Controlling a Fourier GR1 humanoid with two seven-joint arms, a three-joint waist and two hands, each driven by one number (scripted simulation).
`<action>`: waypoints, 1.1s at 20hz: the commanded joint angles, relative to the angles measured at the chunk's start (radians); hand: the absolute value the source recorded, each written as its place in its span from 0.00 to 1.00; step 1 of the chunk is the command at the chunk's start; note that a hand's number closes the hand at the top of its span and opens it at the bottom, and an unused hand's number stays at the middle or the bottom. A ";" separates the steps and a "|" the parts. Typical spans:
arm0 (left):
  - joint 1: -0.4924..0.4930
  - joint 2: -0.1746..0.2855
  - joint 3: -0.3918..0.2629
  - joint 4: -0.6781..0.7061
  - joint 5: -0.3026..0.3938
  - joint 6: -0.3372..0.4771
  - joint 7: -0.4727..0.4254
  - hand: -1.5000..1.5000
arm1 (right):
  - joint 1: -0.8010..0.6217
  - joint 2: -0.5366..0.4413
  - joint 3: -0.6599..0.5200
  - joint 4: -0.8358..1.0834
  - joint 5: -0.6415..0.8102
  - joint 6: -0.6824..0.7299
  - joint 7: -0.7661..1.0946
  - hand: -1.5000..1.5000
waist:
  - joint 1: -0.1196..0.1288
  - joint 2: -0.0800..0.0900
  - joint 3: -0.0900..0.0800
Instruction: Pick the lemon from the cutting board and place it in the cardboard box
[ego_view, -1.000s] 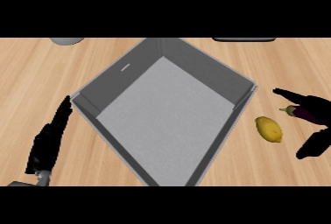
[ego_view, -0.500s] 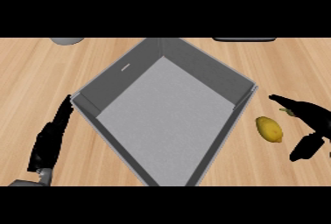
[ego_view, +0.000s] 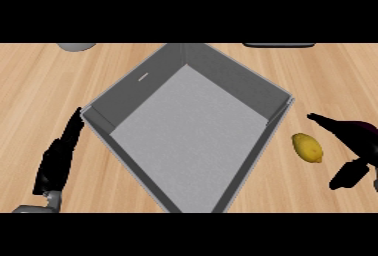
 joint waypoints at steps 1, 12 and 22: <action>0.048 -0.002 0.046 -0.030 -0.019 -0.043 -0.023 0.50 | -0.030 0.045 -0.038 0.060 0.064 0.025 -0.040 0.00 | 0.003 0.000 0.000; 0.001 -0.088 0.088 -0.019 -0.102 -0.082 0.030 0.50 | -0.024 0.158 -0.101 0.112 0.191 0.011 -0.069 0.00 | 0.001 0.000 0.000; 0.065 -0.106 0.132 -0.101 -0.106 -0.146 0.033 0.50 | 0.003 0.222 -0.086 0.077 0.285 0.039 -0.040 0.00 | 0.000 -0.001 0.000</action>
